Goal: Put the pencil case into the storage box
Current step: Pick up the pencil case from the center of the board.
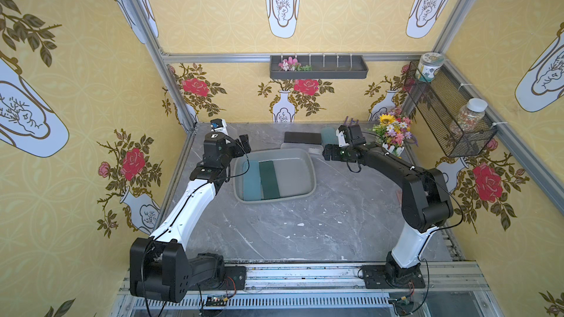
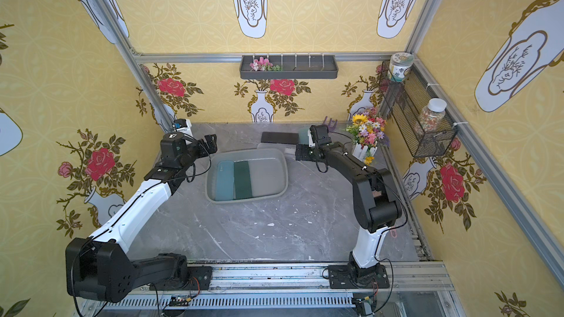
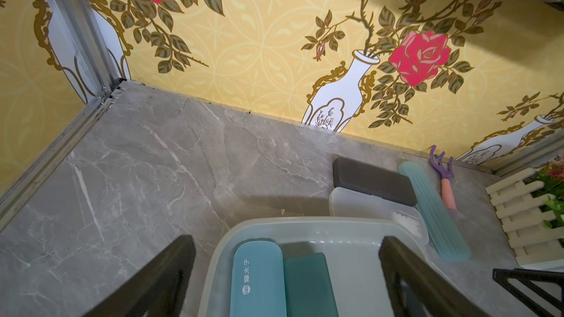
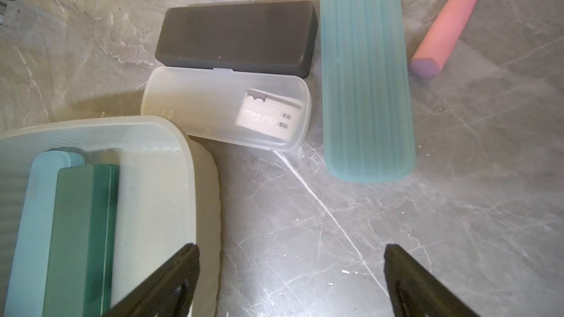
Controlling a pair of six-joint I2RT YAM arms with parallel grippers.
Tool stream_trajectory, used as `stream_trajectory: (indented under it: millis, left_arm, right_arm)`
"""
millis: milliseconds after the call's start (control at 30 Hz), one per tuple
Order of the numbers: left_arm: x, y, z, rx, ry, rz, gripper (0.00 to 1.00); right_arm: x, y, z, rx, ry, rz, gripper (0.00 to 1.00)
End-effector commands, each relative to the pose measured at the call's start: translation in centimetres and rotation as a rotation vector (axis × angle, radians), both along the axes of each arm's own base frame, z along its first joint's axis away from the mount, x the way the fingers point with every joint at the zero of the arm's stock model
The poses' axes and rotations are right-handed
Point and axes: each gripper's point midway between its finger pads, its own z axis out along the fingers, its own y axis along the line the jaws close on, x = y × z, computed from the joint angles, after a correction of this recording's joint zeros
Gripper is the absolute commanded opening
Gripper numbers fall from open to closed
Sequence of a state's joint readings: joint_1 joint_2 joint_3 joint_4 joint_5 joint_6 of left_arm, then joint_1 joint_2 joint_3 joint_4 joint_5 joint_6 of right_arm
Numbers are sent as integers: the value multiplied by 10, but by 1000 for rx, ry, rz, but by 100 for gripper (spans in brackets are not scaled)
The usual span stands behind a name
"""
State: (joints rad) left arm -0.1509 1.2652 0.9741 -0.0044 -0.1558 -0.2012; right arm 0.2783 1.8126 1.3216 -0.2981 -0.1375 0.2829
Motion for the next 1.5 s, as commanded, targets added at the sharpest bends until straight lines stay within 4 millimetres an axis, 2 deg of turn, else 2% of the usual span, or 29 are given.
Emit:
stream_trajectory:
  millis: [0,133,333,500,633,800,1067,1300,1467]
  left_arm:
    - [1,6,9,-48,-21,56,100]
    - [3,-1,-1,-58,30,22,100]
    - [6,-23,-24,-135,113,-72,100]
    - [-2,-34,-44,-184,173,-112,100]
    - [-10,-41,-57,-165,235,-127,100]
    - [-19,-57,-62,-103,266,-148,100]
    - [-25,-71,-72,-62,318,-170,100]
    - [-27,-75,-73,-54,328,-183,100]
    - [-27,-73,-73,-48,330,-180,100]
  right_arm:
    - [1,1,13,5,-61,9,97]
    - [-3,-4,21,-18,-82,13,97]
    - [-3,-8,13,-60,-50,17,97]
    - [-1,-10,10,-79,-56,16,97]
    - [14,-19,-5,-175,-13,7,97]
    - [42,-28,-23,-266,28,-16,97]
    - [91,-47,-39,-296,37,-48,97]
    - [120,-43,-46,-267,3,-12,97]
    - [134,-35,-51,-242,-10,37,97]
